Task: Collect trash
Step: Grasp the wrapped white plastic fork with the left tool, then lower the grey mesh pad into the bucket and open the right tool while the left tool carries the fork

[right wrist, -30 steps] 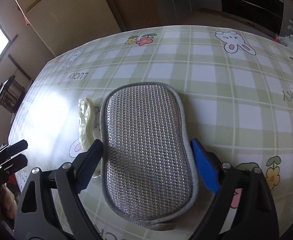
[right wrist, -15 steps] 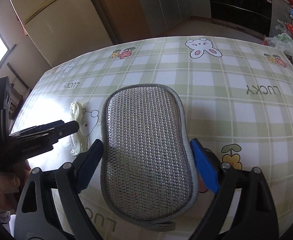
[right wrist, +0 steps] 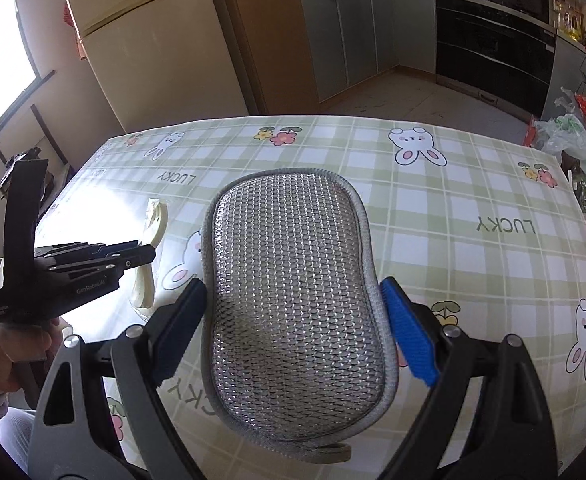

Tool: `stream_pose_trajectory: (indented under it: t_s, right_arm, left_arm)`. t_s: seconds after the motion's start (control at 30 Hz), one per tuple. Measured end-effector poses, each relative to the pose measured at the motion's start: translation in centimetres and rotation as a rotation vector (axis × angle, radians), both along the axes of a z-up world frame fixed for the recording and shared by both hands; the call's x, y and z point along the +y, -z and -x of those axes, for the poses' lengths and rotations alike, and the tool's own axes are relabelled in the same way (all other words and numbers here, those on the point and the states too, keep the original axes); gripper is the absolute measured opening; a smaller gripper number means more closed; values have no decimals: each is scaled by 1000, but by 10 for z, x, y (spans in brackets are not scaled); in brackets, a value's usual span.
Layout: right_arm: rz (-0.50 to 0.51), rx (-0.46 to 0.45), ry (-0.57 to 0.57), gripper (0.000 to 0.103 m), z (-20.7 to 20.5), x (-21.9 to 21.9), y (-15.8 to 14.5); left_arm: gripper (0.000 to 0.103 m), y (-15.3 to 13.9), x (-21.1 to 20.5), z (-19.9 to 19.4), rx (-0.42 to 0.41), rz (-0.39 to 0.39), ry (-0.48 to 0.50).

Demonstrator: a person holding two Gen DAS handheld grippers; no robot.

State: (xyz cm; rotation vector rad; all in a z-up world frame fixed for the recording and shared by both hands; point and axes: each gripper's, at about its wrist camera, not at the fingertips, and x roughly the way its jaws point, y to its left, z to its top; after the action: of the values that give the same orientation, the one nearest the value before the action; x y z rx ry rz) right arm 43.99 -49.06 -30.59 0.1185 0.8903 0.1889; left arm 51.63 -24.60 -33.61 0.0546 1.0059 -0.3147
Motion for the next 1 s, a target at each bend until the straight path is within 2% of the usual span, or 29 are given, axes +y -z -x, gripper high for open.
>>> stream_pose_trajectory:
  t_s: [0.3,0.5,0.77,1.0]
  right_arm:
    - [-22,-88,-93,87,51,71,-57]
    - [-33,-151,-169,87,93,127,-99]
    - [-71,-209,-225,87,169,188,-139]
    - [-64,-237,-232,87,235,215,-151]
  left_arm:
    - [16,-70,80,89,-122,98,-21]
    - [16,-110,138,164,-186,121,-46]
    - [16,-145,203,263,-234,175,-69]
    - [16,-161,233,330,-264,207,-79]
